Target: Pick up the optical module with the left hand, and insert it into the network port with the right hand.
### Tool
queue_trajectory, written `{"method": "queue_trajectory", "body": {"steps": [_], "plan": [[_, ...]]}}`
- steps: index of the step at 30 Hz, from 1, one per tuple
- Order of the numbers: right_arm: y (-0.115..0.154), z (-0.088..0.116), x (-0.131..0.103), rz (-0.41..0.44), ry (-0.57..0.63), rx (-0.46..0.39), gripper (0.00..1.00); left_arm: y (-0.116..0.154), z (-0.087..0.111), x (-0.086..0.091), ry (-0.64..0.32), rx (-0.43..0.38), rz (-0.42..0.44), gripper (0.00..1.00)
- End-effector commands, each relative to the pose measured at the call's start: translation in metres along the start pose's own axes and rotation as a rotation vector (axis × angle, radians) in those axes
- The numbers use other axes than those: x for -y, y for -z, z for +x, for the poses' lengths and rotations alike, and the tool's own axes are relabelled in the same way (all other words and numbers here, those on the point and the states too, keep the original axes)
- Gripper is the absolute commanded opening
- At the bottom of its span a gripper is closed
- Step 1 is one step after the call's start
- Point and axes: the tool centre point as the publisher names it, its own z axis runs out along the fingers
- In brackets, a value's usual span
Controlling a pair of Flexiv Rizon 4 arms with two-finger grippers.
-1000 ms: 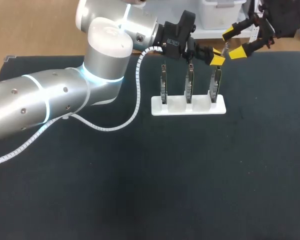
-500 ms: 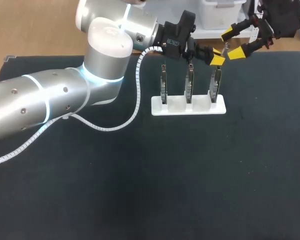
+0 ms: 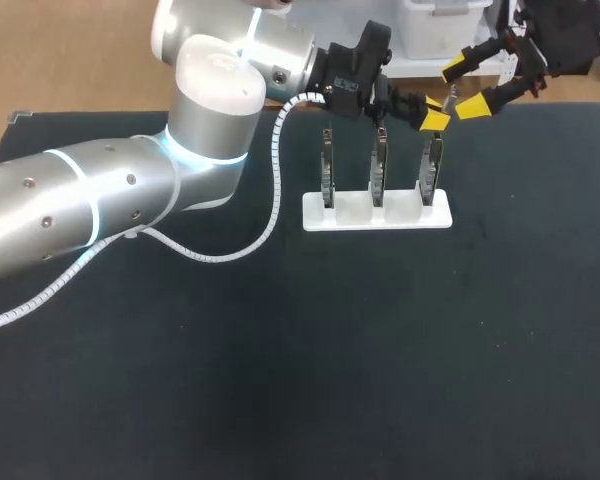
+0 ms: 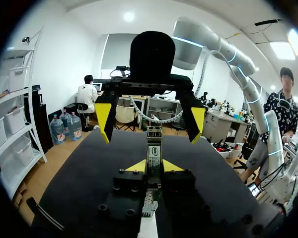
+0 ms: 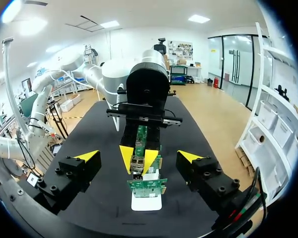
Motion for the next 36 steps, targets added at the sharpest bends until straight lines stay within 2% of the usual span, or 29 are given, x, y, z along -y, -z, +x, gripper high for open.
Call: {"method": "queue_trajectory", "body": {"steps": [1, 14, 15, 16, 17, 18, 19, 36], "plan": [[-0.0010, -0.0008, 0.0018, -0.001, -0.001, -0.004, 1.00, -0.0007, -0.0008, -0.0032, 0.001, -0.004, 0.006, 0.00], [-0.0016, -0.0007, 0.0021, 0.009, -0.002, -0.011, 1.00, -0.0007, -0.0008, -0.0032, 0.001, -0.004, 0.006, 0.00], [-0.0012, -0.0004, 0.0023, 0.011, -0.002, -0.011, 0.87, -0.0007, -0.0008, -0.0032, 0.001, -0.004, 0.006, 0.00], [-0.0011, -0.0003, 0.0024, 0.011, -0.002, -0.010, 0.47, -0.0007, -0.0008, -0.0032, 0.001, -0.004, 0.006, 0.00], [-0.0011, -0.0003, 0.0024, 0.012, -0.001, -0.010, 0.38, -0.0007, -0.0008, -0.0032, 0.001, -0.004, 0.006, 0.00], [-0.0010, -0.0003, 0.0025, 0.014, 0.000, -0.011, 0.24, -0.0007, -0.0008, -0.0032, 0.001, -0.004, 0.006, 0.00], [-0.0009, -0.0003, 0.0025, 0.015, 0.001, -0.011, 0.01, -0.0007, -0.0008, -0.0032, 0.001, -0.004, 0.006, 0.00], [0.0024, 0.0017, 0.0015, 0.016, 0.001, -0.025, 0.00, -0.0007, -0.0008, -0.0032, 0.001, -0.004, 0.006, 0.00]]}}
